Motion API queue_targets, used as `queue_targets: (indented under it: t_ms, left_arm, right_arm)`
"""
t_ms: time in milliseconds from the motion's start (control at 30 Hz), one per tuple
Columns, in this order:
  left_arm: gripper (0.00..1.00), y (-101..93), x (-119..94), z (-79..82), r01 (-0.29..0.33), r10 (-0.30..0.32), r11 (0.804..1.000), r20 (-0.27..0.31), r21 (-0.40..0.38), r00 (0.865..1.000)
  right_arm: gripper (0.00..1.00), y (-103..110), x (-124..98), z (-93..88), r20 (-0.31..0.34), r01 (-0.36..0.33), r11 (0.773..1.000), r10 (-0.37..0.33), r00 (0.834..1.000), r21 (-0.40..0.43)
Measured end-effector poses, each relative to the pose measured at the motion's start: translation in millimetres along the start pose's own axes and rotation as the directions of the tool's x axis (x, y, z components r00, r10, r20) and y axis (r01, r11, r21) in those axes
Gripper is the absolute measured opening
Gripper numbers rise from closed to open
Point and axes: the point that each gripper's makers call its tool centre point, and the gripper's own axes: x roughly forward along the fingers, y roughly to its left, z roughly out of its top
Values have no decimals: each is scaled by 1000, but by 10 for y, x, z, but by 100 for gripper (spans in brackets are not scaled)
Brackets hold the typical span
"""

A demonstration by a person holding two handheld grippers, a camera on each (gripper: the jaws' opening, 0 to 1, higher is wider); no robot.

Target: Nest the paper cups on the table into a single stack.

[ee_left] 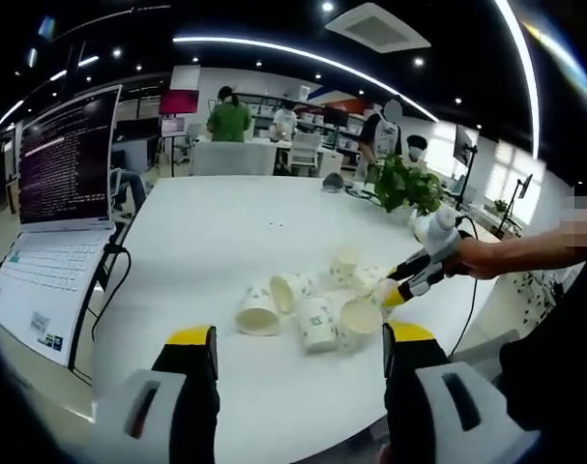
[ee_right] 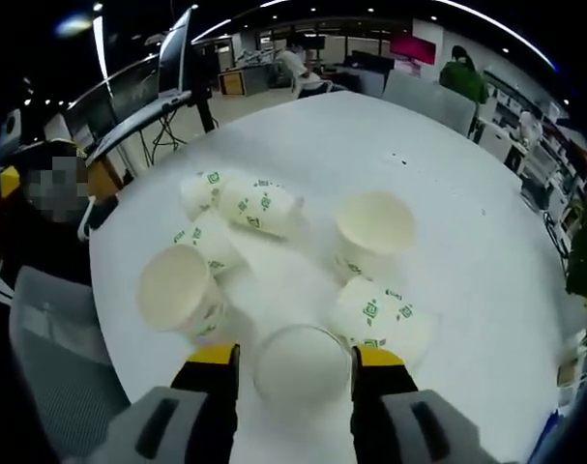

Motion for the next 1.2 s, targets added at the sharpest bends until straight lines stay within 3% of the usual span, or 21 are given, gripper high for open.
queue_targets:
  t_ms: [633, 767, 1200]
  left_arm:
    - [68, 11, -21, -4, -7, 7, 1000, -1, -3, 1000]
    - [68, 8, -29, -9, -9, 9, 1000, -3, -4, 1000]
    - [68, 16, -10, -21, -5, 5, 1000, -2, -6, 1000]
  right_arm:
    - [47, 39, 178, -161, -95, -6, 998, 0, 995, -61]
    - [43, 25, 200, -191, -106, -5, 998, -2, 994, -65]
    - [43, 77, 160, -170, -73, -25, 998, 21, 997, -52]
